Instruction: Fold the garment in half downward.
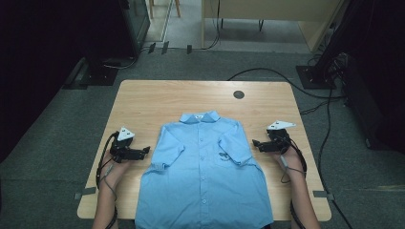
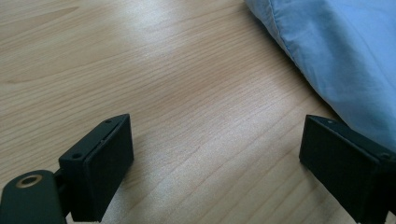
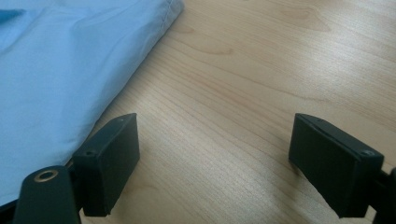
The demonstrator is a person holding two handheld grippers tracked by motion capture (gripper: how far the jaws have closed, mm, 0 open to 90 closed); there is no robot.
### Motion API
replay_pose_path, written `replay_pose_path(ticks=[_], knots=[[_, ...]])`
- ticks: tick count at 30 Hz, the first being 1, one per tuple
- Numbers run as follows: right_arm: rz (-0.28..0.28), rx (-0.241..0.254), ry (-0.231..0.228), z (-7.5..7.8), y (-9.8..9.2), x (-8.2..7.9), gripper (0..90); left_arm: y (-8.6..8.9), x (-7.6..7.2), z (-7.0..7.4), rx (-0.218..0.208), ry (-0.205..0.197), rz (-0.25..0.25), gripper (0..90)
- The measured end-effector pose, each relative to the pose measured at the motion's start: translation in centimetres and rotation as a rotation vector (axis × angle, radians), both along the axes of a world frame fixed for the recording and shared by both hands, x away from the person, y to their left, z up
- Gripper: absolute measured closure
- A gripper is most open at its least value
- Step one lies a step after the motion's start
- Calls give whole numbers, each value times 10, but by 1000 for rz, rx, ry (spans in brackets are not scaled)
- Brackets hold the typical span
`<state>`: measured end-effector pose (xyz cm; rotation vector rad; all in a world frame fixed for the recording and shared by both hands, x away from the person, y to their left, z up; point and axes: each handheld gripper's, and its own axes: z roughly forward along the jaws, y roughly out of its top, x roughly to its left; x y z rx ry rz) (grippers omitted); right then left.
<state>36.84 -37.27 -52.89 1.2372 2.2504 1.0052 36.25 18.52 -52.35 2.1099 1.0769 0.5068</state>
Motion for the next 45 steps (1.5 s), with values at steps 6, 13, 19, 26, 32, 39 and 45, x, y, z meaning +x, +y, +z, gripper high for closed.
replay_pose_path(ticks=[6,13,19,26,32,39,45], knots=[[1,-15,14,3,1,-1,222,0,1,1,-5,-6,-7,153],[-11,6,-16,11,3,-2,296,1,1,9,-5,-6,-30,211],[-28,15,2,16,3,1,325,1,1,15,-28,-9,-41,228],[-9,4,-12,21,7,2,434,-6,2,23,-53,-25,-63,231],[0,-16,-16,23,13,3,447,-10,3,25,-61,-36,-70,230],[-12,-17,-22,26,15,5,480,-16,5,26,-48,-40,-87,230],[-29,1,-13,30,16,8,453,-22,9,30,-63,-33,-106,230]])
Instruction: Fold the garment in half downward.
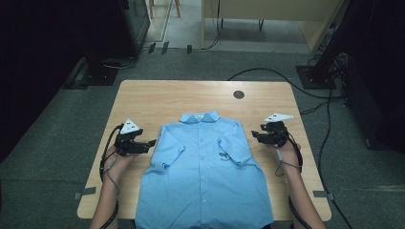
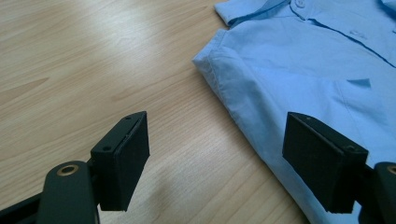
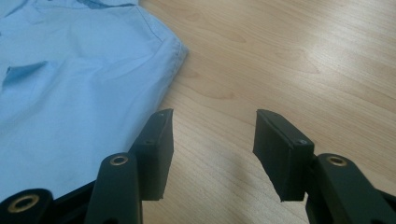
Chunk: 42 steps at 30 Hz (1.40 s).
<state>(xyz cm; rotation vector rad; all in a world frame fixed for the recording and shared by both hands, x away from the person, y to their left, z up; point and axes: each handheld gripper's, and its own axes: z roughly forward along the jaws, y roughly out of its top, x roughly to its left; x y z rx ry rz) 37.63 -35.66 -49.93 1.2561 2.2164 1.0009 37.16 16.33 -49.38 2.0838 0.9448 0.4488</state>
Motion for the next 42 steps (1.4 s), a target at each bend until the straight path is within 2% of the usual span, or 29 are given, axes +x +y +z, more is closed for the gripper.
replay_pose_path(ticks=[14,15,17,22,24,28,30,38,42], knots=[[35,5,5,0,5,6,477,-16,7,4,0,2,-41,230],[39,25,6,1,8,8,477,-16,7,4,0,2,-41,230],[42,27,5,2,9,8,478,-18,10,6,-3,-1,-56,230],[44,34,-4,2,10,10,506,-21,10,6,3,-2,-55,231],[45,35,-5,2,10,10,506,-23,11,6,-9,-1,-58,231],[62,17,-10,2,14,11,506,-27,13,6,-18,-6,-63,232],[65,14,-9,2,17,12,509,-33,17,8,-9,-18,-73,244],[78,12,-13,2,23,15,527,-40,19,7,3,-30,-74,249],[83,10,-13,3,25,15,527,-43,20,6,14,-23,-73,270]])
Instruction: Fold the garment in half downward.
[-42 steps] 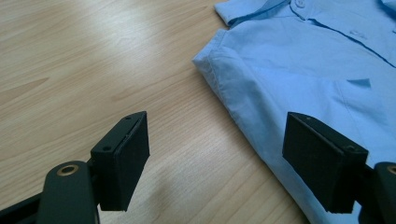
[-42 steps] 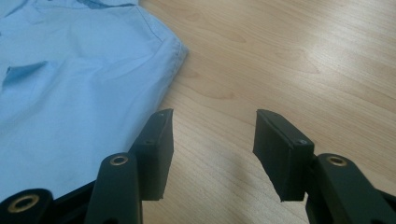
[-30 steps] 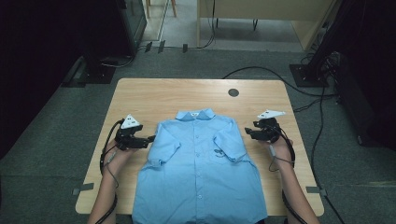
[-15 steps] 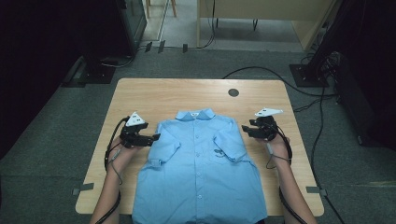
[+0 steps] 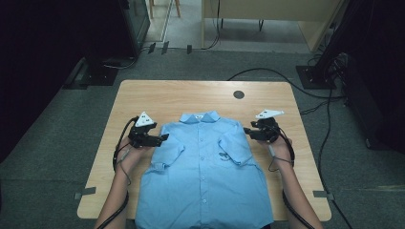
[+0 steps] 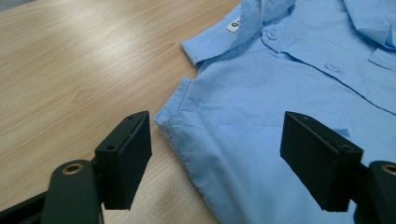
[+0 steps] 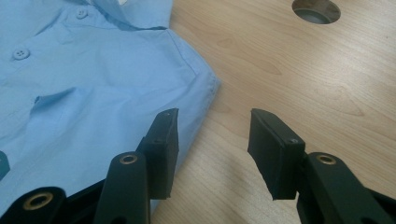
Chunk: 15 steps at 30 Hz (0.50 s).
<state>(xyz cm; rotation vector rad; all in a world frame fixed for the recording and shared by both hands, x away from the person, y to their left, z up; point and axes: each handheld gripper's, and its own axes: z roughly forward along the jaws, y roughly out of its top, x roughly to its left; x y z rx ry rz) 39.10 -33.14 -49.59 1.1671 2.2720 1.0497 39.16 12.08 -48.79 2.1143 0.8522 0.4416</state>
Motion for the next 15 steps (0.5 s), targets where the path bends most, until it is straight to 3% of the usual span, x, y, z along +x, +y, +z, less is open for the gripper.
replay_pose_path(ticks=[15], knots=[[-15,8,-21,2,11,9,585,-5,6,-6,28,-1,1,293]])
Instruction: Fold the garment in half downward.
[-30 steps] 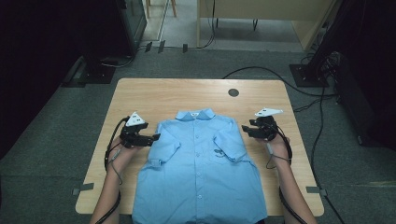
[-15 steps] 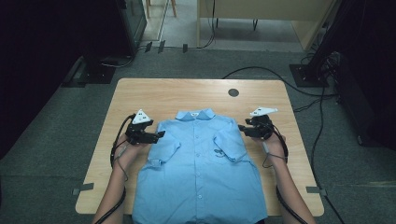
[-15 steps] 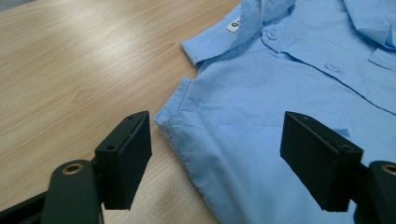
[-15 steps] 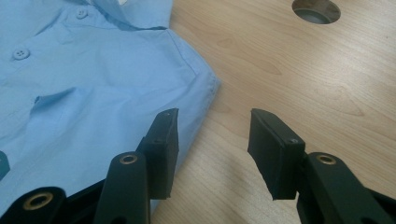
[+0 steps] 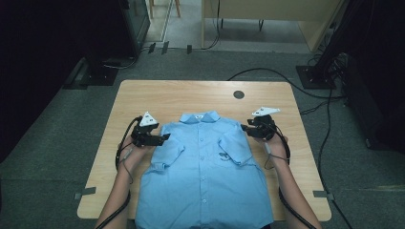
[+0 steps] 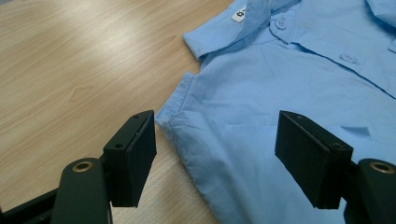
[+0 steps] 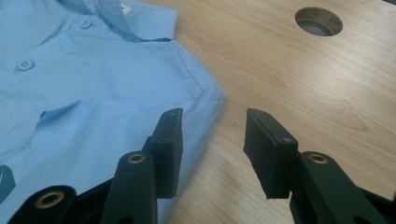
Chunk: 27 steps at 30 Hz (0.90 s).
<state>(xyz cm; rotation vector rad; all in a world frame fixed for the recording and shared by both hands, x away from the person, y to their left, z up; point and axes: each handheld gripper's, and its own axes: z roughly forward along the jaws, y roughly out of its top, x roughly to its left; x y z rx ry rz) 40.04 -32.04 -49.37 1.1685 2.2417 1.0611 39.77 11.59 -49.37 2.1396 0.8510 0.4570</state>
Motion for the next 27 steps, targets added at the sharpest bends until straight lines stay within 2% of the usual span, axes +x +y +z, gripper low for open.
replay_pose_path(ticks=[4,12,15,20,21,24,25,26,27], knots=[[4,22,7,-3,3,2,586,-3,1,-2,-5,10,10,293],[0,36,11,-2,10,7,588,-10,6,-3,11,7,7,293],[0,34,13,-2,11,8,591,-9,7,-5,2,14,18,297],[2,34,26,-5,16,11,585,-10,8,-7,4,17,29,306],[8,47,44,-8,17,14,585,-10,9,-8,2,21,30,306],[5,44,54,-10,19,16,594,-12,11,-12,17,24,31,351],[-4,29,61,-12,21,18,605,-12,12,-14,31,26,40,351],[-4,29,61,-12,21,18,605,-12,12,-14,31,26,40,413],[-10,19,81,-17,22,21,605,-12,12,-14,31,26,40,413]])
